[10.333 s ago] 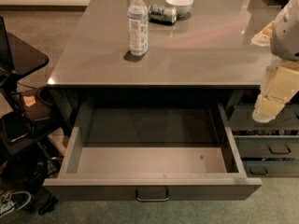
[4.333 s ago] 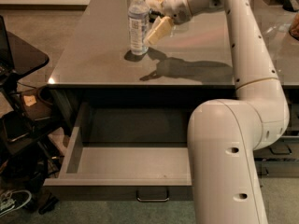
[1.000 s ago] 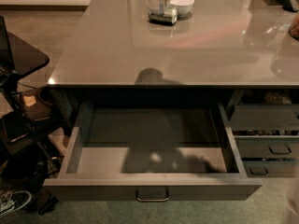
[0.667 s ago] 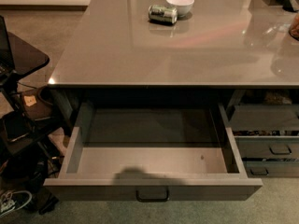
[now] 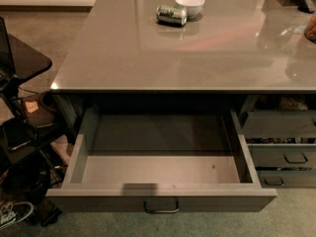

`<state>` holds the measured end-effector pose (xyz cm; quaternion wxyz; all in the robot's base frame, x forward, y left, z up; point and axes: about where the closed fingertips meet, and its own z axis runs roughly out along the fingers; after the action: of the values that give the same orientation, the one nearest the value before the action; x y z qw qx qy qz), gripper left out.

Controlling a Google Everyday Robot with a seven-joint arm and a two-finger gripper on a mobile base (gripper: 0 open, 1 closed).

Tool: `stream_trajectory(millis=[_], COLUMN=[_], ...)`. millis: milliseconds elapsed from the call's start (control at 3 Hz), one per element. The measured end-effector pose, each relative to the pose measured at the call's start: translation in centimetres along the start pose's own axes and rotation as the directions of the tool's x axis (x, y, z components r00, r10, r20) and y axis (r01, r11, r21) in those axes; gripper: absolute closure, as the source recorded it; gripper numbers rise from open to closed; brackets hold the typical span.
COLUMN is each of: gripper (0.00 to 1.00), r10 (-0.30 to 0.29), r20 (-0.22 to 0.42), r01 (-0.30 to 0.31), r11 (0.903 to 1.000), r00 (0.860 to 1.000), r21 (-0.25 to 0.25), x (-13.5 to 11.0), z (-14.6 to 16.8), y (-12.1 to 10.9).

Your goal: Place blue plastic bottle into top drawer

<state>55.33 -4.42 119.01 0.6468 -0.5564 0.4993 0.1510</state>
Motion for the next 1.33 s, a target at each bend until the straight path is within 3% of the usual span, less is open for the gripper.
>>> stream_trajectory(millis=[333,667,1000,1333], gripper=[1.00,1.00,1.00,1.00], r10=[0.110,0.150,0.150,0.175], r20=[-0.144,-0.198,-0.198,-0.207], r01=[-0.113,-0.155,-0.155,-0.178], r11=[0.9935,0.9879,0.9879,0.9840], r00=[0.984,0.969,0.969,0.963], r21=[-0.015,-0.010,-0.010,0.004], x=[3.3,5.8,5.8,7.6], z=[-3.6,-4.9,-4.9,-4.5], y=[4.2,5.8,5.8,7.9])
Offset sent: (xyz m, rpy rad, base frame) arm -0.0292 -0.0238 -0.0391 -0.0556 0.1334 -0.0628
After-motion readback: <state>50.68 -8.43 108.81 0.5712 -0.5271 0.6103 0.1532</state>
